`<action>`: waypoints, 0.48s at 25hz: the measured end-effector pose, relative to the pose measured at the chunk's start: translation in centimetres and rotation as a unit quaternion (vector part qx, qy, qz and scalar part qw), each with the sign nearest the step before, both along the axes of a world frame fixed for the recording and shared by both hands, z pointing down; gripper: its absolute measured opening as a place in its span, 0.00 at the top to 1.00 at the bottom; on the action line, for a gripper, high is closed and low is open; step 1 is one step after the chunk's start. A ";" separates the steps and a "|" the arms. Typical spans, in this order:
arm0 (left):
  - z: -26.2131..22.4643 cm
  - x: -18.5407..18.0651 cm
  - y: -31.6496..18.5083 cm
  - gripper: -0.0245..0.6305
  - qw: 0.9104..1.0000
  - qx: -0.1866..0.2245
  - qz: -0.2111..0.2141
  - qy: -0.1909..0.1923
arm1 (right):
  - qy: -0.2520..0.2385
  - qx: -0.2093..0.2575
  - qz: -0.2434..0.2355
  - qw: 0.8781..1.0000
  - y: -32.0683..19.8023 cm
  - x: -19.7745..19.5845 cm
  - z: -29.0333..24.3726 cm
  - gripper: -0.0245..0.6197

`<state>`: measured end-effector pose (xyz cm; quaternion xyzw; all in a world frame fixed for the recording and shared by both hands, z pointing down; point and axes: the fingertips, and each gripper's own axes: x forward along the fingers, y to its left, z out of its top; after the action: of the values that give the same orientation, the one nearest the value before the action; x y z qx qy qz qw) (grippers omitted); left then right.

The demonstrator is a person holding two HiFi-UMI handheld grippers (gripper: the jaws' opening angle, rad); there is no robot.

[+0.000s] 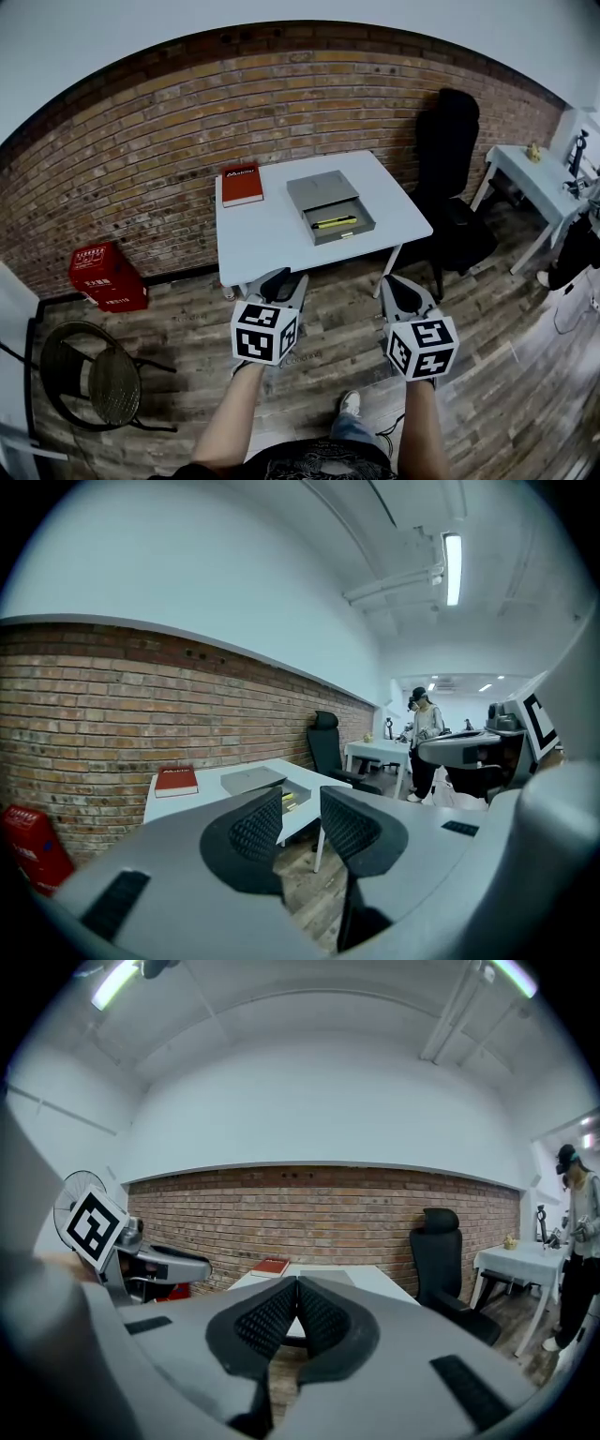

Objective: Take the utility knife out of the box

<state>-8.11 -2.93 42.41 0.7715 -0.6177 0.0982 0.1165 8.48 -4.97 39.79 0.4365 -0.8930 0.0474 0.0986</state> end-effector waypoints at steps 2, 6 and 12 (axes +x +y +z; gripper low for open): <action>0.0 0.6 -1.9 0.75 1.000 0.000 -0.004 -0.003 | 0.000 -0.002 -0.005 1.000 -2.1 0.4 0.1 0.93; -0.4 1.6 -5.5 0.74 1.000 0.000 -0.016 -0.012 | -0.002 -0.006 -0.022 1.000 -6.2 1.1 0.1 0.93; -0.4 3.5 -10.0 0.72 1.000 -0.017 -0.015 -0.004 | -0.015 -0.008 -0.047 0.999 -11.1 2.3 -0.5 0.93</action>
<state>-4.62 -12.96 41.97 0.7597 -0.6278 0.1100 0.1286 10.83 -16.11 39.33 0.3926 -0.9134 0.0567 0.0911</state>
